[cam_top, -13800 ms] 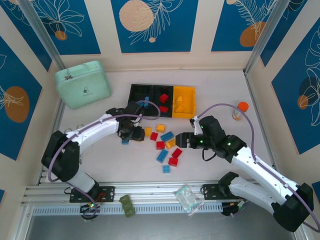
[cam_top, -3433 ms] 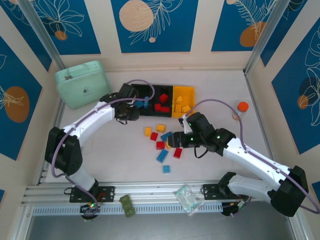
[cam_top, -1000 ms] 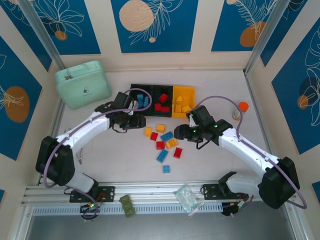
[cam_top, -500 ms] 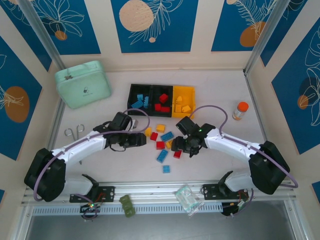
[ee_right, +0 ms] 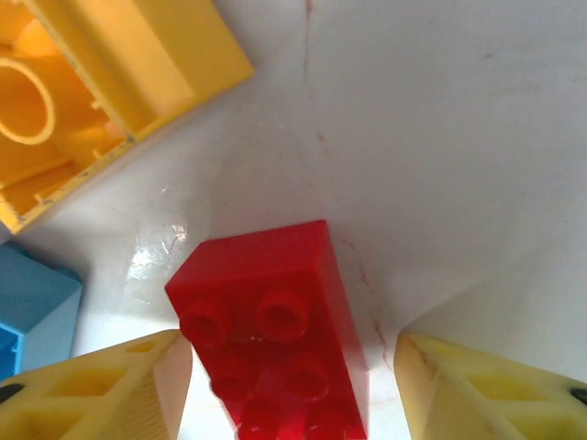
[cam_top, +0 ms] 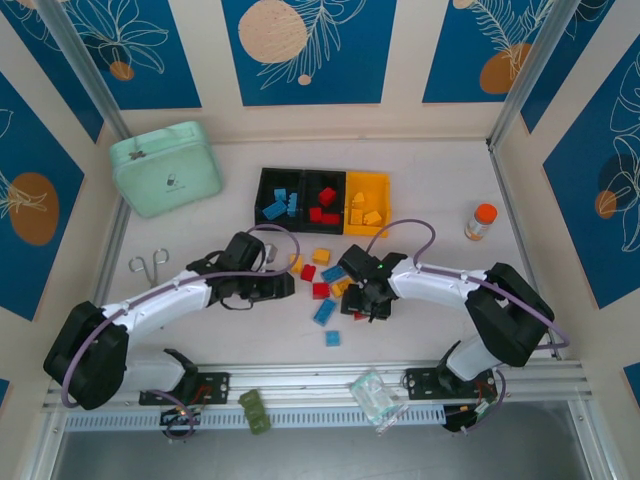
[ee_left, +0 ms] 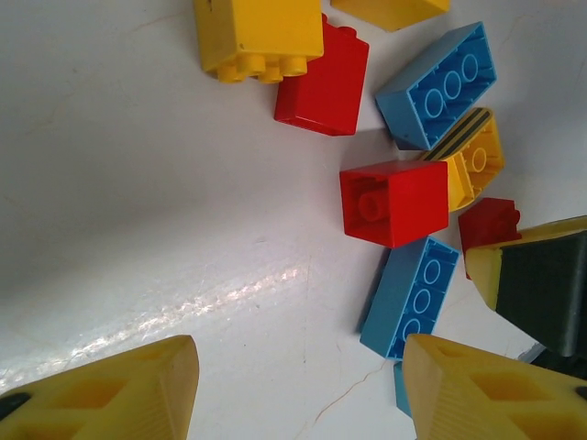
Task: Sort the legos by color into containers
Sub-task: Pick up the lego from the bottom-center of the table.
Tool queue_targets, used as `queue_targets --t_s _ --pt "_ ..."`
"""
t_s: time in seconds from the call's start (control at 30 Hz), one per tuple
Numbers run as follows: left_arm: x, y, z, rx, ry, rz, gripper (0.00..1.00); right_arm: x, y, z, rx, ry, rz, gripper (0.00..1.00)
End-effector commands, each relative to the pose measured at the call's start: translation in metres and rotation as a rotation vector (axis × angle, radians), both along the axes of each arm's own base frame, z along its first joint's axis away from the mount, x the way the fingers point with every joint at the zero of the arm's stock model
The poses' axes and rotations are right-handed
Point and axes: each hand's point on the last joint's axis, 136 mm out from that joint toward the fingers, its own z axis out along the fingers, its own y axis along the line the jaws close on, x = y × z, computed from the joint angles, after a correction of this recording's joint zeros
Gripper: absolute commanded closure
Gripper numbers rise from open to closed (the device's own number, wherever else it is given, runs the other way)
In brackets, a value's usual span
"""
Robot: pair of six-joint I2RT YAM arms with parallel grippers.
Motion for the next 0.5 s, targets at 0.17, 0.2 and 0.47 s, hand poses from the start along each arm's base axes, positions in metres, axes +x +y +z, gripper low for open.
queue_targets --t_s 0.17,0.2,0.47 --pt "0.001 -0.01 -0.003 -0.018 0.009 -0.01 0.4 0.011 -0.009 0.008 -0.058 -0.044 0.001 0.69" --pt "0.002 -0.012 -0.003 -0.021 0.008 -0.011 0.4 0.011 -0.01 0.011 -0.058 -0.048 0.004 0.73" --pt "0.006 -0.028 0.0 -0.061 -0.004 -0.023 0.4 0.014 -0.014 0.056 -0.025 -0.137 0.035 0.77"
